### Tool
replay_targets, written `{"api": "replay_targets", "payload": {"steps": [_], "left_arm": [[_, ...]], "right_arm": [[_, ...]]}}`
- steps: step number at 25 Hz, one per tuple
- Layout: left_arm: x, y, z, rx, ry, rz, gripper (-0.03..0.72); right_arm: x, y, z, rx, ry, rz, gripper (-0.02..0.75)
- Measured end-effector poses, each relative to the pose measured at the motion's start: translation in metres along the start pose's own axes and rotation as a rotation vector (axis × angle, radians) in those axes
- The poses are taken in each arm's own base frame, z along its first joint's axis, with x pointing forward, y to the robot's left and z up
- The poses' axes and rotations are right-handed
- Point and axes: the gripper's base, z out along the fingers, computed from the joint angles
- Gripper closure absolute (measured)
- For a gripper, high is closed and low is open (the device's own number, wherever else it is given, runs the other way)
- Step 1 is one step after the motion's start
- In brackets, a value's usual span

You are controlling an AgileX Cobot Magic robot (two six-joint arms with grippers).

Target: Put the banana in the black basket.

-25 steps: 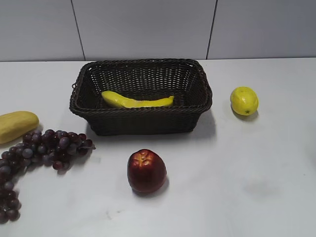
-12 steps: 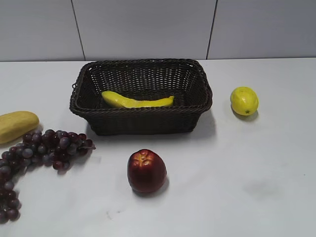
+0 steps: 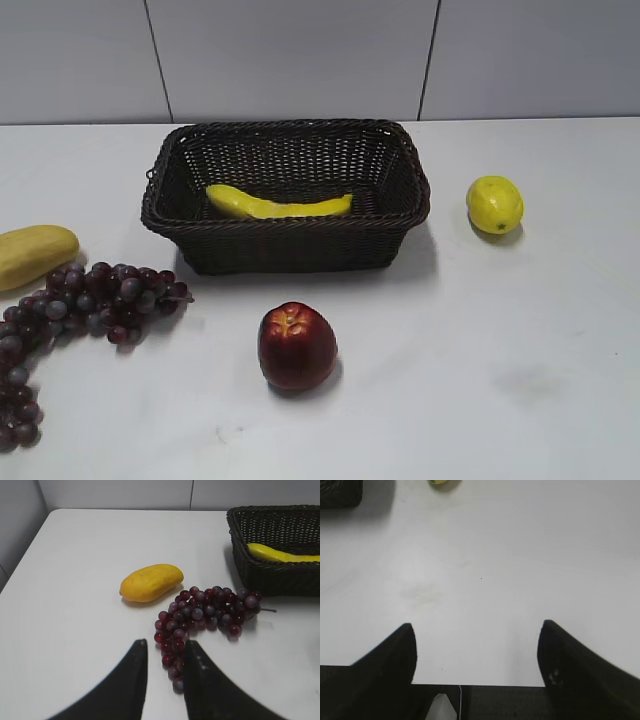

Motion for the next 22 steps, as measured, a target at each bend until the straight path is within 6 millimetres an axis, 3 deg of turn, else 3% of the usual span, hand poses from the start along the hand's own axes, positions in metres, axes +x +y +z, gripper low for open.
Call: {"api": "replay_targets", "payload": {"steps": [8, 22], "left_arm": [[0.0, 0.0, 0.0, 0.0, 0.0, 0.0, 0.451], [0.0, 0.0, 0.0, 0.0, 0.0, 0.0, 0.451]], "right_arm": [[0.018, 0.001, -0.02, -0.003, -0.08, 0.004, 0.164], [0.112, -0.011, -0.013, 0.094, -0.156, -0.04, 0.164]]}}
